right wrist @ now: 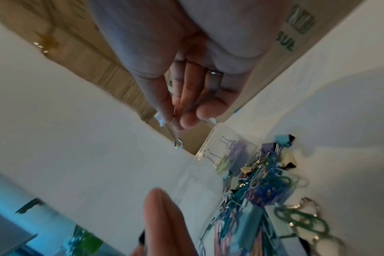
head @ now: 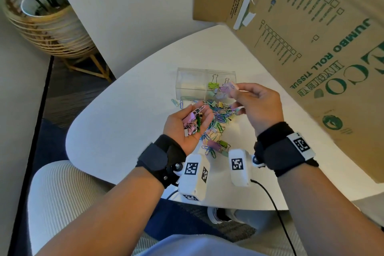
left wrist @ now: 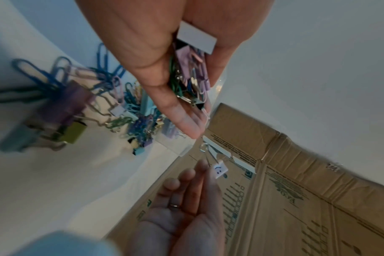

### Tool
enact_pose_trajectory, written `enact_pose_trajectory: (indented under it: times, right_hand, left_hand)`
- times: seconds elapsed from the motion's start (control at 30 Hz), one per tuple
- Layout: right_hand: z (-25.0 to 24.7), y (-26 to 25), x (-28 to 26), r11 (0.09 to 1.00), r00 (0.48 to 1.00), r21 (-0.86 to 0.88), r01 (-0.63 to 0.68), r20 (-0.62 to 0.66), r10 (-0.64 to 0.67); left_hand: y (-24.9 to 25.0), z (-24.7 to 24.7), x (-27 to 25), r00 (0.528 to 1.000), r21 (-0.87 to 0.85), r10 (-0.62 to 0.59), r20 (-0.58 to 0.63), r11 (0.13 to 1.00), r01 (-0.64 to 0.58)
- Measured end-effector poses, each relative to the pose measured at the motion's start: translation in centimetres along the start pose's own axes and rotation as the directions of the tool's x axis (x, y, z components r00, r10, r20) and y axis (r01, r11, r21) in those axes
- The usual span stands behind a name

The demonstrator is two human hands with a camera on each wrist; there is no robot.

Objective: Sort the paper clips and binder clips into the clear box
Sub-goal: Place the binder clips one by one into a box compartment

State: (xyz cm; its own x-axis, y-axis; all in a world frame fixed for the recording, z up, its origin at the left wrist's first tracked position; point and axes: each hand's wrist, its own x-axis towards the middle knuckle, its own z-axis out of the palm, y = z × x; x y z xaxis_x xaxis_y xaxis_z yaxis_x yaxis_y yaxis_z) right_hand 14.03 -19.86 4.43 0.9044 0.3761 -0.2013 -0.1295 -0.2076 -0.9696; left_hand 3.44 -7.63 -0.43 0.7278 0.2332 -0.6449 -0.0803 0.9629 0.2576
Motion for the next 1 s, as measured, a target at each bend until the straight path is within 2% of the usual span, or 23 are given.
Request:
enact_pose_trajectory:
  times: [0.13, 0.23, 0.33, 0.4, 0.53, 0.63, 0.73, 0.83, 0.9, 1.0]
  right_hand:
    - [-0.1, -0.2, 2.5, 0.997, 0.995, -0.032, -0.071, -0.076, 0.068]
    - [0.3, -1.1, 4.0, 0.996, 0.996, -0.051, -0.068, -0.056, 0.065]
    - [0.5, -1.4, 4.7, 0.976, 0.997, -0.204, -0.075, 0.007, 0.078]
    - [0.4, -1.1, 4.6, 0.958, 0.998, -0.278, -0.066, 0.005, 0.070]
    - [0.4, -1.0, 3.1, 0.951, 0.998, -0.302, 0.063, 0.028, -0.057]
    - [0.2, -0.7, 1.3, 0.938, 0.981, -0.309, 0.157, 0.159, -0.111]
    - [0.3, 0.0, -0.3, 0.893, 0.943, -0.375, 0.248, 0.307, -0.132]
    - [0.7, 0.0, -1.3, 0.853, 0.919, -0.415, 0.315, 0.360, -0.164]
    - [1.1, -0.2, -1.7, 0.816, 0.895, -0.434, 0.381, 0.394, -0.209]
    - [1.7, -0.1, -2.0, 0.693, 0.831, -0.503, 0.516, 0.489, -0.264]
  left_hand:
    - [-0.7, -0.5, 0.1, 0.999, 0.018, -0.017, -0.038, 1.000, 0.018]
    - [-0.8, -0.3, 0.2, 0.999, 0.047, -0.015, -0.041, 0.999, 0.017]
    - [-0.5, 0.0, 0.1, 0.999, 0.049, -0.001, -0.038, 0.999, 0.002]
    - [-0.2, 0.0, 0.0, 1.000, 0.040, 0.002, -0.028, 0.999, -0.001]
    - [0.1, -0.2, 0.0, 1.000, 0.032, 0.003, -0.019, 0.999, -0.002]
    - [0.1, -0.1, 0.0, 1.000, 0.022, 0.000, -0.019, 1.000, 0.000]
    - [0.2, 0.1, 0.1, 1.000, 0.025, 0.011, -0.009, 1.000, -0.011]
    - [0.3, 0.3, 0.2, 1.000, 0.050, 0.017, 0.002, 0.999, -0.017]
    - [0.3, 0.3, 0.2, 1.000, 0.087, 0.012, -0.001, 0.996, -0.012]
    - [0.2, 0.4, 0.0, 1.000, 0.088, 0.002, -0.001, 0.996, -0.002]
